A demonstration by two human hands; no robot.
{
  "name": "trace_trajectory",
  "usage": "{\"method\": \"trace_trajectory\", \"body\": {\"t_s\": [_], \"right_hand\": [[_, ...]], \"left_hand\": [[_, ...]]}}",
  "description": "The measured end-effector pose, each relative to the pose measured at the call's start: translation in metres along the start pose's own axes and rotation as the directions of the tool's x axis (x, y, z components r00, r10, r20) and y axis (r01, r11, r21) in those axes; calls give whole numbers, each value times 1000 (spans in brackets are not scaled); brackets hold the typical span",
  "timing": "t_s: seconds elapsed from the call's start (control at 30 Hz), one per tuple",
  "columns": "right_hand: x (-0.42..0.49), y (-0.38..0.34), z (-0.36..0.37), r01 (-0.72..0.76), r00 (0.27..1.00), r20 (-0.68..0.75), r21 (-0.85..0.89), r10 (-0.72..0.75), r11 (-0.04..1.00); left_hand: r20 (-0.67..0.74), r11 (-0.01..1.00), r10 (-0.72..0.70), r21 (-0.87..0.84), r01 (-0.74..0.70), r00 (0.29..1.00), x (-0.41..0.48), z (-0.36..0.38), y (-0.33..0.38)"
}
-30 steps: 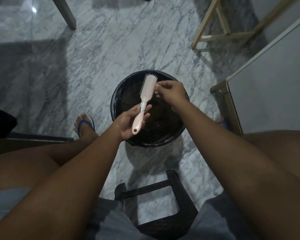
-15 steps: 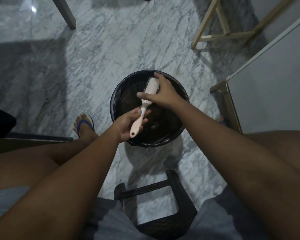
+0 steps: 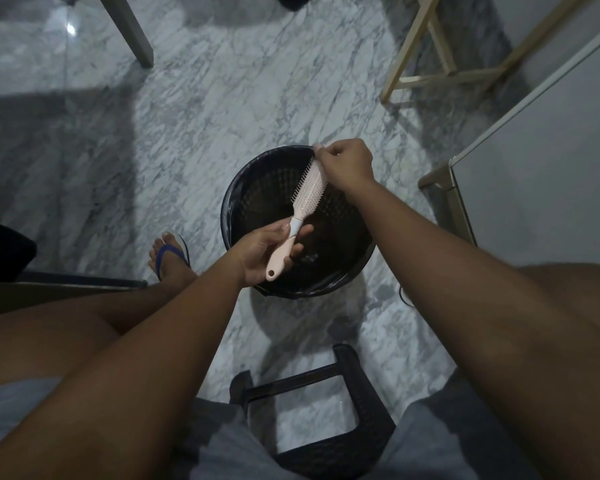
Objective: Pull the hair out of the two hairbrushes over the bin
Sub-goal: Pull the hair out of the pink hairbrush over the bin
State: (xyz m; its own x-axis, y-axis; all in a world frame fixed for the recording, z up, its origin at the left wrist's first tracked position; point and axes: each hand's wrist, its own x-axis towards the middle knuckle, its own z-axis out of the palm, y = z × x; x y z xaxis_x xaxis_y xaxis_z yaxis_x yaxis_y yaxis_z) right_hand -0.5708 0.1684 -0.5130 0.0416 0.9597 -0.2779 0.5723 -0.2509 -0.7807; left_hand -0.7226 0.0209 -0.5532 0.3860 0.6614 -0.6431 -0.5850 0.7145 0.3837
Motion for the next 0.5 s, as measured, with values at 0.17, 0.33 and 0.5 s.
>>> {"method": "trace_trajectory", "body": {"t_s": [0.17,0.33,0.5], "right_hand": [[-2,4,-6,-319,947,183,458,263,830],[-32,16,-1,-233,941,299,232,158,944],[-42,15,-8,-138,850,527,213,5,967]], "left_hand": [[29,995,40,-97,-37,999,-1,-5,1],[-23,992,74,-105,-76,997,2,-7,5],[-22,995,61,-73,-62,998,3,-5,6]]}}
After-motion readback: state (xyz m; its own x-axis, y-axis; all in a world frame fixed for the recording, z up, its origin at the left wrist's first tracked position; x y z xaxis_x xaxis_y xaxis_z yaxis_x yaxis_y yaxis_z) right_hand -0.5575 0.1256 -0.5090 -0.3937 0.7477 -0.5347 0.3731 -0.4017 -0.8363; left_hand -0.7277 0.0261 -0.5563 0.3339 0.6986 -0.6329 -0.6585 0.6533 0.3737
